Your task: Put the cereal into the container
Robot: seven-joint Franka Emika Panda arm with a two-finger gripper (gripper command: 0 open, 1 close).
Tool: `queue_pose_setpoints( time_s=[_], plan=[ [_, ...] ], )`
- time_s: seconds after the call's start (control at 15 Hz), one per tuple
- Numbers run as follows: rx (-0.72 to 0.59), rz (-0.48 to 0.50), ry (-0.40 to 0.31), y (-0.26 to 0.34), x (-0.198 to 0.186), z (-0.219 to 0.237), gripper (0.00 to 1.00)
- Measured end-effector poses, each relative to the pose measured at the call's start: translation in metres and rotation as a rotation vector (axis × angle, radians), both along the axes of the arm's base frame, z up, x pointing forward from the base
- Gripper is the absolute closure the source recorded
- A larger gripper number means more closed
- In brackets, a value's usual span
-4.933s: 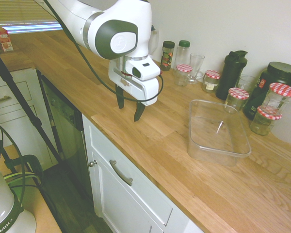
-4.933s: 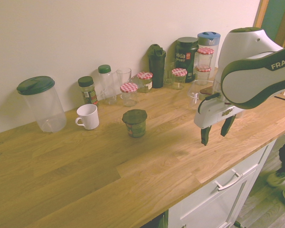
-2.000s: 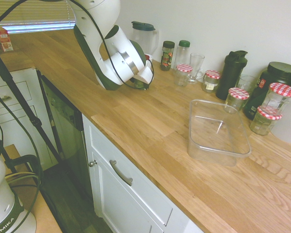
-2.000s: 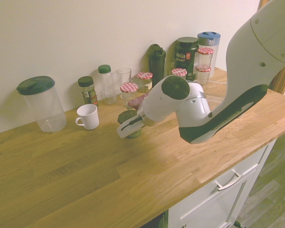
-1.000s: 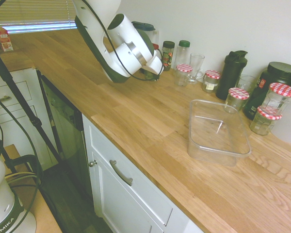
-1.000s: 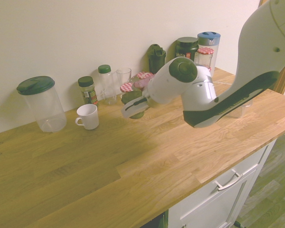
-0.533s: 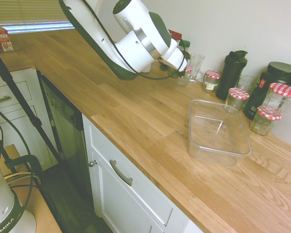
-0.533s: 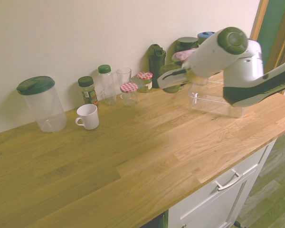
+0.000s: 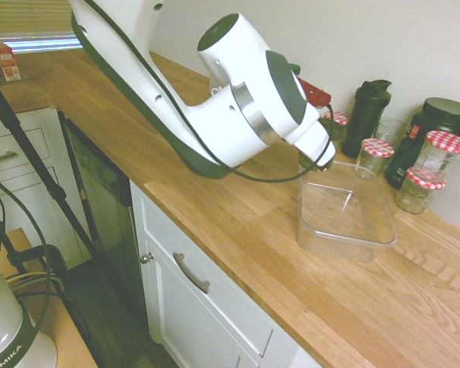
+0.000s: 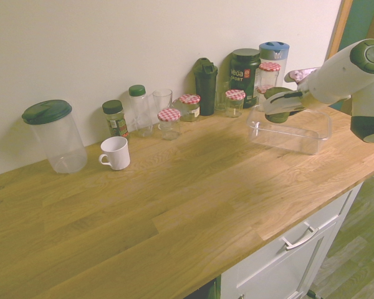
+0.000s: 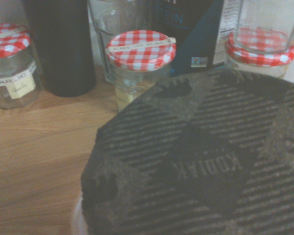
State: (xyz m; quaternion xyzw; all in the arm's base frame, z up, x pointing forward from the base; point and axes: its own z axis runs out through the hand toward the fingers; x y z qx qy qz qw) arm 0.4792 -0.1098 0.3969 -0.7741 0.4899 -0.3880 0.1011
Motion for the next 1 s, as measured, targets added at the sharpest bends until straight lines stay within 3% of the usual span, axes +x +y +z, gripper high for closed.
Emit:
queue_pose_setpoints(
  time_s=[0.4, 0.87, 0.93, 1.0],
  plan=[
    [0.025, -0.055, 0.029, -0.054, 0.004, -0.030, 1.00],
    [0.058, -0.079, 0.086, -0.065, 0.020, -0.073, 1.00],
    [0.064, -0.082, 0.094, -0.063, 0.022, -0.079, 0.00],
    [0.072, -0.084, 0.103, -0.061, 0.023, -0.085, 0.00]
  ],
)
